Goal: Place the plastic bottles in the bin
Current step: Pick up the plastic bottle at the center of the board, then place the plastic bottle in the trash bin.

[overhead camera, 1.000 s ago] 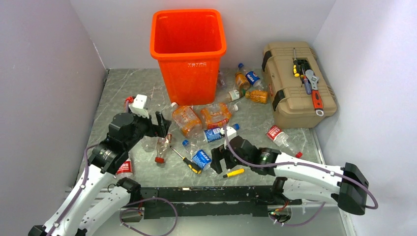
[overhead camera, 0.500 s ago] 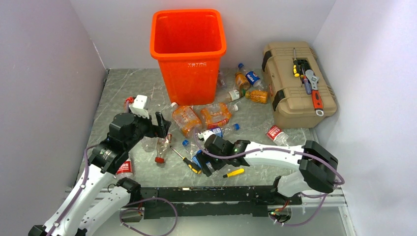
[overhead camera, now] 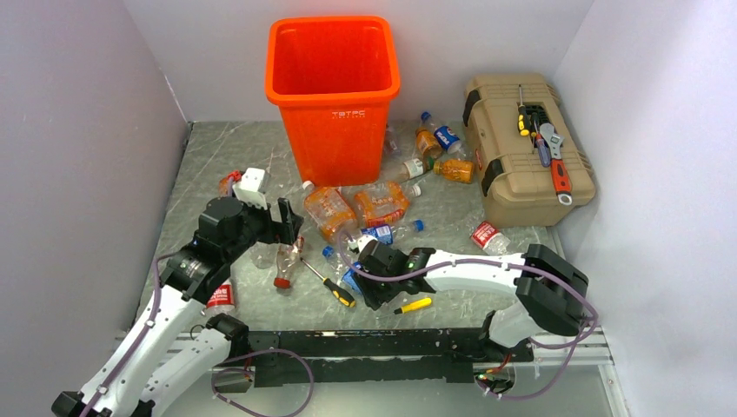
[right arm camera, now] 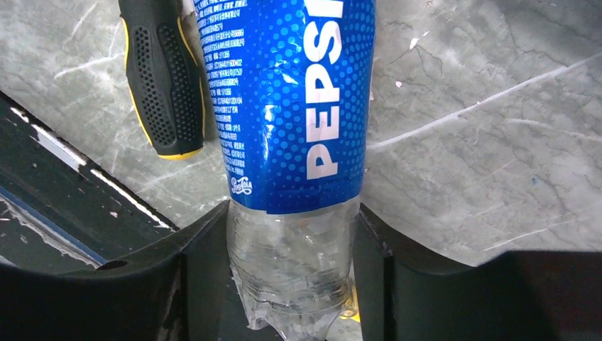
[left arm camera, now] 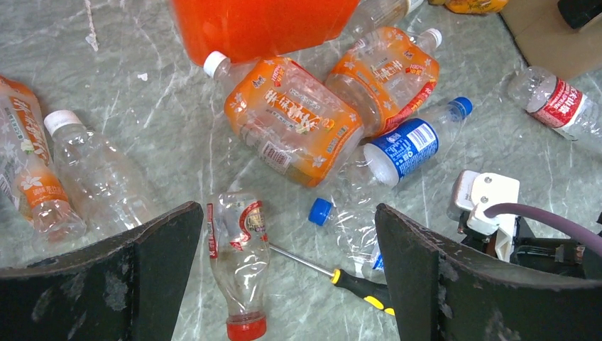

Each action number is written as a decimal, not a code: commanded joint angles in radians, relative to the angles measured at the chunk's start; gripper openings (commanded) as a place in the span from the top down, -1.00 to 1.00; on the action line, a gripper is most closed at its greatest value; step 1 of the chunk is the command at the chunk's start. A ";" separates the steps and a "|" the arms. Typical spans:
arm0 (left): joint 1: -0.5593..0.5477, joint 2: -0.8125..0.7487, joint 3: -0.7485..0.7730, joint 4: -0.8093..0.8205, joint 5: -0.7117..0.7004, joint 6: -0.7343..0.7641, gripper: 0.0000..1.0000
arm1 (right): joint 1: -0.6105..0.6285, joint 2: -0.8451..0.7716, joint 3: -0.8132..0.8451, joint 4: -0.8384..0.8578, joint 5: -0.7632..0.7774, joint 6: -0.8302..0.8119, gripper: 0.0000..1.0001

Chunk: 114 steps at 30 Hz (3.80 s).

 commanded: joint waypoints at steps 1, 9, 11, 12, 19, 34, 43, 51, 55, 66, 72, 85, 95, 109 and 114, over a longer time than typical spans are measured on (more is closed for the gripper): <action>0.004 0.003 0.028 0.012 0.004 -0.009 -0.92 | 0.004 -0.036 -0.002 0.014 0.020 -0.008 -0.03; 0.004 -0.001 0.026 0.018 0.001 -0.010 -0.91 | 0.016 -0.262 0.100 -0.198 0.122 -0.030 0.05; 0.005 -0.011 0.023 0.030 0.000 -0.010 -0.91 | 0.016 -0.327 0.124 -0.238 0.168 -0.042 0.05; 0.008 -0.016 0.021 0.034 0.000 -0.010 -0.91 | 0.016 -0.361 0.128 -0.242 0.206 -0.052 0.05; 0.016 -0.094 -0.009 0.145 0.024 -0.039 -0.99 | 0.015 -0.686 -0.116 0.205 0.250 -0.097 0.09; 0.016 0.105 -0.009 0.675 0.835 -0.093 -0.98 | 0.016 -0.716 -0.463 1.067 0.028 -0.112 0.11; 0.021 0.034 -0.134 0.929 0.797 -0.205 -0.98 | 0.016 -0.627 -0.510 1.218 0.012 -0.125 0.15; 0.034 0.159 0.003 0.843 0.853 -0.331 -0.98 | 0.032 -0.562 -0.516 1.254 0.035 -0.176 0.17; 0.033 0.216 0.038 0.810 0.883 -0.352 -0.94 | 0.037 -0.548 -0.507 1.242 0.047 -0.192 0.12; 0.019 0.258 0.009 0.830 0.940 -0.345 -0.45 | 0.039 -0.529 -0.501 1.222 0.054 -0.190 0.05; 0.016 0.263 -0.011 0.849 0.967 -0.340 0.12 | 0.039 -0.514 -0.486 1.191 0.059 -0.184 -0.01; 0.016 0.246 -0.021 0.791 0.943 -0.291 1.00 | 0.039 -0.473 -0.322 0.874 0.029 -0.162 -0.72; 0.016 0.201 -0.024 0.685 0.821 -0.216 1.00 | 0.039 -0.544 -0.228 0.661 0.091 -0.105 -1.00; 0.017 0.080 0.074 0.633 0.506 -0.101 1.00 | 0.037 -0.843 -0.282 0.435 0.267 -0.053 -1.00; 0.017 0.180 0.333 0.659 0.330 0.066 1.00 | 0.037 -0.882 -0.352 0.525 0.296 -0.074 -1.00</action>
